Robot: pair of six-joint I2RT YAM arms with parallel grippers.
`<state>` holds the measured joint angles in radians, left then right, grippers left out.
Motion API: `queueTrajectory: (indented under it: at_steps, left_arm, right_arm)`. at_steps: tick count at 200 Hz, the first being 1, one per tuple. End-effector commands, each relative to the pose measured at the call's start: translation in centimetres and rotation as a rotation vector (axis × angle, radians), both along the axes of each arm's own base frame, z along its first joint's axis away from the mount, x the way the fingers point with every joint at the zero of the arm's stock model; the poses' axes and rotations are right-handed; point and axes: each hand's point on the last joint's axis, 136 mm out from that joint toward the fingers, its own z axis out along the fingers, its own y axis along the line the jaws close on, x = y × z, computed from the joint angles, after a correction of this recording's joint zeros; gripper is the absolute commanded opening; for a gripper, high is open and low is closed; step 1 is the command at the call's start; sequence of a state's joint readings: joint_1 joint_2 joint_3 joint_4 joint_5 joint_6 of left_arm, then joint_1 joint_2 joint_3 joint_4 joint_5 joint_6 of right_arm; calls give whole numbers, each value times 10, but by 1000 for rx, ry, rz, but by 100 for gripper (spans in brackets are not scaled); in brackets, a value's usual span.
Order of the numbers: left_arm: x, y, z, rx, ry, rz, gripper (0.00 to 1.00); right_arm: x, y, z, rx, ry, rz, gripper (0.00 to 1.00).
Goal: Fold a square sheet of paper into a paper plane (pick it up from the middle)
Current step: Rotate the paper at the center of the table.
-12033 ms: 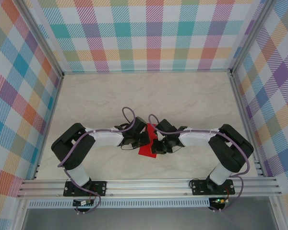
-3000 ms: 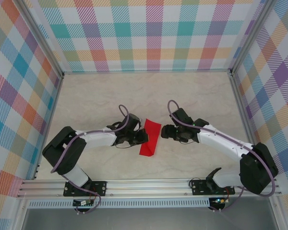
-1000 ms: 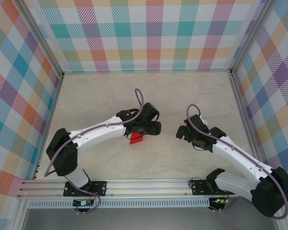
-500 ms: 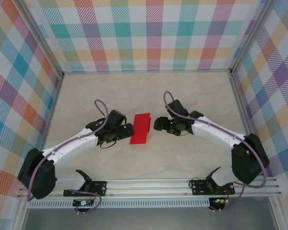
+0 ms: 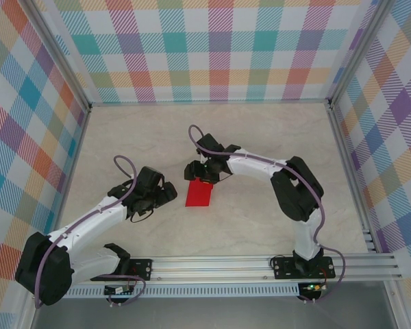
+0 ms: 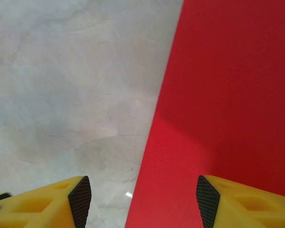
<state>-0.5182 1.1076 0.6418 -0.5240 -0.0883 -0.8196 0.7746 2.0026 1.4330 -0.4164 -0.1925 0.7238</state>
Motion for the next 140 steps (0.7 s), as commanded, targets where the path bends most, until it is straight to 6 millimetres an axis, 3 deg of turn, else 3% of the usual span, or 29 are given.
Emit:
queueTrajectory:
  at_steps: [1,41,89,118,140]
  left_arm:
    - [-5,5,-4,-7,19,16,97]
    - [-5,-3,-3,-36,20,-16,97]
    - [-3,-15,3,-76,7,-87,97]
    - [-2,-29,9,-134,-8,-151,95]
    - [0,-44,15,-200,-32,-195,93]
  right_arm:
    - [-7,3,-12,-20,51,34,63]
    - [-27,-5,-38,-57,92,150,63]
    - [-60,-41,-64,-160,100,319,64]
    - [-71,-49,-50,-142,37,416,64]
    - [-64,-44,-26,-107,-23,405,65]
